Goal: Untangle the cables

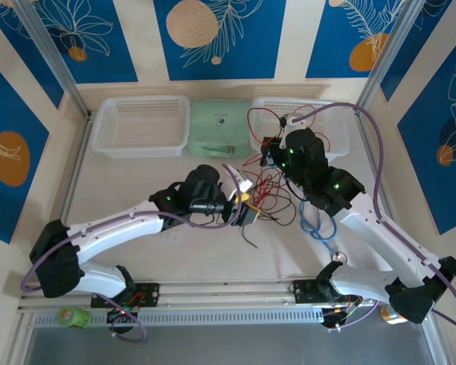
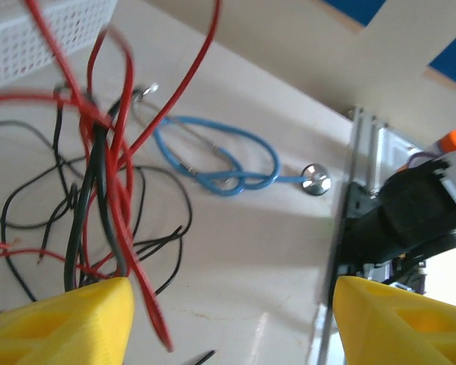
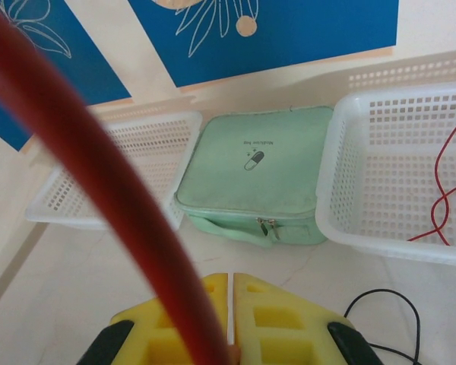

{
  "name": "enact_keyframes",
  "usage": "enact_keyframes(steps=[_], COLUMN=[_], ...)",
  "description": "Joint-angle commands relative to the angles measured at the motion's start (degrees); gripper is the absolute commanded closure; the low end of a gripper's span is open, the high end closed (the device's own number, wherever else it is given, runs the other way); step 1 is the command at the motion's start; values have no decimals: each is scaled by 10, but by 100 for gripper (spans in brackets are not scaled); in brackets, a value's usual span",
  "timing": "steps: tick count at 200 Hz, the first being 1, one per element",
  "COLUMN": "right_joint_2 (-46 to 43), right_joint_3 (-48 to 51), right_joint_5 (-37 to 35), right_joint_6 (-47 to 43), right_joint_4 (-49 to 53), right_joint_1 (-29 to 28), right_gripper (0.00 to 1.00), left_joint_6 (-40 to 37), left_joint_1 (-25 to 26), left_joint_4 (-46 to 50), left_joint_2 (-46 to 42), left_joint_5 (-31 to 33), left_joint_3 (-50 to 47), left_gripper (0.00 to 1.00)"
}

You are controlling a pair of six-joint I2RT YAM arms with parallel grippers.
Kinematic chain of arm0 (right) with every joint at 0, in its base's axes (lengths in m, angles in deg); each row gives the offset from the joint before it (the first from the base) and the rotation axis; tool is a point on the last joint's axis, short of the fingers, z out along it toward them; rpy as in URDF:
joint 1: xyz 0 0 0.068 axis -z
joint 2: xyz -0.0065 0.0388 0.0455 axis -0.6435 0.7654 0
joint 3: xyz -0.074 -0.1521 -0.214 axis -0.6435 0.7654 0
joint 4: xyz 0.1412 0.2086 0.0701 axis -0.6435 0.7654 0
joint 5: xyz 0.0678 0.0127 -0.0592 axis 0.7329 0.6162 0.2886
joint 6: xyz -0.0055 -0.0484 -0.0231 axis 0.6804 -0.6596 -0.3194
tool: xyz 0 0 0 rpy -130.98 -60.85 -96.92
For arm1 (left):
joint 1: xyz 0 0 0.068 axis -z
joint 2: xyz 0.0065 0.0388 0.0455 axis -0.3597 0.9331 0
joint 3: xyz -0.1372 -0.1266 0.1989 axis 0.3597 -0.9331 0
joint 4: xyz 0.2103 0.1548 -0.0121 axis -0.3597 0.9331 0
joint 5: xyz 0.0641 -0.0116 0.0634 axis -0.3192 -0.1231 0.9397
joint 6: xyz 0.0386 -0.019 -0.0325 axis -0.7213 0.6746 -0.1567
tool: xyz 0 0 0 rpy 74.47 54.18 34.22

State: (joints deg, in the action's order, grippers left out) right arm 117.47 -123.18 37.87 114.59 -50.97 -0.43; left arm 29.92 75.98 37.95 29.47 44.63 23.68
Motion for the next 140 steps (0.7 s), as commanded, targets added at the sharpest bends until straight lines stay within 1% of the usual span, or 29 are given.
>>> enact_keyframes(steps=[1, 26, 39, 51, 76, 88, 109, 140], right_joint_2=[-12, -21, -25, -30, -35, -39, -50, -67], right_joint_3=[-33, -36, -36, -34, -41, -49, -58, -72], right_joint_5=[-32, -37, -40, -44, -56, -64, -78, -92], right_joint_6=[18, 20, 22, 23, 13, 5, -10, -32], right_joint_4=[-20, -20, -18, -18, -13, -8, -9, -6], right_joint_1=[-10, -20, -23, -25, -24, -23, -18, -1], right_gripper=[100, 100, 100, 100, 100, 100, 100, 100], left_joint_6=[-6, -8, -4, -4, -7, -8, -7, 22], left_joint_1=[5, 5, 5, 5, 5, 5, 3, -6], left_joint_4=[-69, -114, -136, -148, -147, -138, -113, -73], left_joint_2=[21, 46, 56, 62, 66, 61, 46, 17], left_joint_5=[55, 82, 93, 108, 160, 193, 253, 330], left_joint_3=[-16, -19, -19, -22, -34, -46, -73, -115], left_gripper=[32, 35, 40, 51, 87, 100, 100, 100])
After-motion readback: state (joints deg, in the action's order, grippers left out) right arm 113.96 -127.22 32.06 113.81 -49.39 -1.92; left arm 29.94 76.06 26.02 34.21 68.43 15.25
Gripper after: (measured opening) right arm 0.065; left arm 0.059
